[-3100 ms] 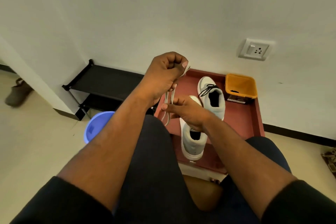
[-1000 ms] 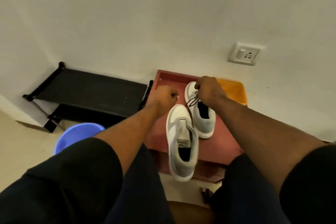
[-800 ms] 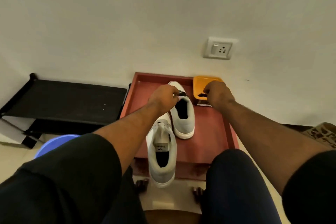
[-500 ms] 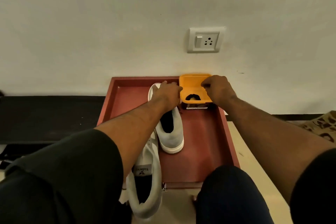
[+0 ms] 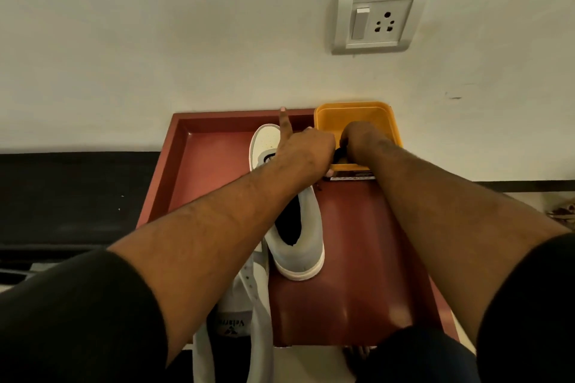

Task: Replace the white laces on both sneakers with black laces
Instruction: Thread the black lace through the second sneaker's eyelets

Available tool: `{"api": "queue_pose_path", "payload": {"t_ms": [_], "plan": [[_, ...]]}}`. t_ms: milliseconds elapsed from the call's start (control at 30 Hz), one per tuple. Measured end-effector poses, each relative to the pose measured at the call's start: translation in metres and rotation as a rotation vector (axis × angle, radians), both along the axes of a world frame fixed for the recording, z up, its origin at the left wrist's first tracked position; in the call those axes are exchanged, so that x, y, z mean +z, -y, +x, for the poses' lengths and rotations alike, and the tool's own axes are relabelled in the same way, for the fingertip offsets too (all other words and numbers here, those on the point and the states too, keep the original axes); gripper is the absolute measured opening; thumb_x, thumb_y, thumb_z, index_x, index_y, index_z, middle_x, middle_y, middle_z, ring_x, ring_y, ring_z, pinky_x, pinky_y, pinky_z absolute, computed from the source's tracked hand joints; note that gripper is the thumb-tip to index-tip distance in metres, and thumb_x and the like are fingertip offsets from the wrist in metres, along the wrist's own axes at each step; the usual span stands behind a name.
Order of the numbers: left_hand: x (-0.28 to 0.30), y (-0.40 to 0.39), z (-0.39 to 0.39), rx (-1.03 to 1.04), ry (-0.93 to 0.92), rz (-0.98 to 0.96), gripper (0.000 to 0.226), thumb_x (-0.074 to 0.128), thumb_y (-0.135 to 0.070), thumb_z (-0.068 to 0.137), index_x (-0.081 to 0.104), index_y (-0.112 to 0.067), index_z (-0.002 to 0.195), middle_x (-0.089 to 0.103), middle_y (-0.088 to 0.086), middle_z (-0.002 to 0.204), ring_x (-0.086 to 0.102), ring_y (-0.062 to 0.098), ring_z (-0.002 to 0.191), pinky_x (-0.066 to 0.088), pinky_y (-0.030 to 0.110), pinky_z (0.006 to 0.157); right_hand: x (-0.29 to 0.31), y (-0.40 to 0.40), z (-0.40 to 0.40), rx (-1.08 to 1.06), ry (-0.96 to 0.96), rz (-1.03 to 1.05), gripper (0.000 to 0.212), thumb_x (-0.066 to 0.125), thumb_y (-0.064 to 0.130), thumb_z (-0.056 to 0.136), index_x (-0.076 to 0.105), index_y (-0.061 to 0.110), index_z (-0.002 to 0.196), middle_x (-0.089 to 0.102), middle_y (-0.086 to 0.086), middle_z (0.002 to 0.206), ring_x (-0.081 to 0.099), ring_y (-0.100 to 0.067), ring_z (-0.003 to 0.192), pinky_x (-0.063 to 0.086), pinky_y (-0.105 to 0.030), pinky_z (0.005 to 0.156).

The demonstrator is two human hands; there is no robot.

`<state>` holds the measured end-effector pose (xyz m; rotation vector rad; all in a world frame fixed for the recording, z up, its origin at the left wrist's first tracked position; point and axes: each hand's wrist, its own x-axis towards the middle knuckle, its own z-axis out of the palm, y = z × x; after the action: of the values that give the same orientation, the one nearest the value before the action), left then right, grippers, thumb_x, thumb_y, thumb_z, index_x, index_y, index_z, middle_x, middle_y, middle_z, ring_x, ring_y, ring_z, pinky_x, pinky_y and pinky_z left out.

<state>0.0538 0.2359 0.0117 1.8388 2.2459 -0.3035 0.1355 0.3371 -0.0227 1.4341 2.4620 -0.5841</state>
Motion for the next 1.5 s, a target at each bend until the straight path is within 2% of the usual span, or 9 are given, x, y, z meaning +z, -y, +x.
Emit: {"api": "queue_pose_path", "payload": {"t_ms": [167,333,433,500,667,900,1033,1333,1500], "plan": [[0.006,0.002,0.006,0.044,-0.015,-0.048,0.024,0.064,-0.038,0.09,0.068,-0.023,0.109,0.063,0.003,0.125,0.034,0.027,0.14,-0.017,0.069,0.105,0.0,0.002,-0.008,0.11,0.181,0.112,0.024,0.067,0.017,0.089,0.061,0.006,0.11,0.063,-0.015,0.113,0.061,-0.03,0.101,0.049,-0.038,0.081],[0.03,0.033,0.023,-0.07,-0.03,0.066,0.025,0.059,-0.027,0.093,0.063,-0.028,0.118,0.045,0.002,0.145,0.021,0.032,0.145,-0.015,0.073,0.103,0.027,0.006,0.009,-0.046,-0.13,0.269,0.027,0.053,0.001,0.088,0.065,0.007,0.111,0.064,-0.017,0.113,0.061,-0.034,0.099,0.048,-0.035,0.077],[0.051,0.088,0.027,0.1,0.39,0.383,0.015,0.057,-0.025,0.093,0.071,-0.027,0.096,0.065,-0.01,0.11,0.056,0.014,0.113,0.02,0.058,0.114,0.071,0.032,0.036,-0.139,-0.547,0.325,0.027,0.055,0.003,0.086,0.07,0.008,0.108,0.068,-0.013,0.11,0.062,-0.03,0.099,0.048,-0.033,0.08],[0.067,0.141,0.031,0.385,0.876,0.548,0.01,0.062,-0.023,0.091,0.072,-0.025,0.094,0.069,-0.011,0.089,0.063,0.006,0.087,0.047,0.034,0.091,0.104,0.078,0.055,-0.147,-0.75,0.281,0.024,0.063,0.004,0.083,0.073,0.008,0.105,0.07,-0.005,0.105,0.062,-0.019,0.096,0.048,-0.03,0.087],[0.083,0.276,0.077,0.863,1.49,0.537,0.033,0.062,-0.033,0.09,0.06,-0.027,0.122,0.071,-0.004,0.105,0.068,0.011,0.097,0.055,0.035,0.087,0.117,0.247,0.093,-0.228,-0.888,0.029,0.024,0.067,0.005,0.085,0.073,0.017,0.105,0.068,0.01,0.093,0.062,-0.001,0.084,0.042,-0.002,0.072],[0.051,0.357,0.085,0.877,1.531,0.595,0.021,0.059,-0.015,0.094,0.069,-0.002,0.108,0.074,0.014,0.099,0.072,0.026,0.093,0.056,0.031,0.073,0.081,0.353,0.113,-0.423,-1.153,-0.634,0.022,0.067,-0.006,0.082,0.07,0.012,0.094,0.073,-0.007,0.086,0.071,-0.016,0.078,0.056,-0.028,0.07],[0.049,0.36,0.074,0.945,1.7,0.568,0.025,0.058,-0.021,0.095,0.067,-0.005,0.111,0.07,0.019,0.11,0.066,0.034,0.106,0.054,0.051,0.088,0.088,0.351,0.119,-0.486,-1.213,-1.019,0.023,0.059,-0.002,0.088,0.067,0.013,0.104,0.071,-0.006,0.093,0.067,-0.018,0.079,0.051,-0.031,0.069],[0.045,0.347,0.074,1.11,1.816,0.801,0.022,0.048,-0.022,0.101,0.065,-0.011,0.092,0.072,0.007,0.093,0.068,0.022,0.083,0.054,0.043,0.078,0.079,0.339,0.125,-0.599,-1.282,-1.09,0.014,0.05,0.006,0.095,0.062,0.009,0.099,0.07,-0.008,0.078,0.065,-0.025,0.081,0.053,-0.039,0.076],[0.042,0.349,0.054,1.229,1.832,0.962,0.027,0.042,-0.026,0.103,0.063,-0.012,0.097,0.072,0.007,0.084,0.069,0.019,0.071,0.058,0.039,0.074,0.076,0.329,0.127,-0.709,-1.533,-1.24,0.014,0.044,0.014,0.095,0.058,0.014,0.095,0.069,-0.009,0.104,0.066,-0.025,0.093,0.058,-0.037,0.075]]}}
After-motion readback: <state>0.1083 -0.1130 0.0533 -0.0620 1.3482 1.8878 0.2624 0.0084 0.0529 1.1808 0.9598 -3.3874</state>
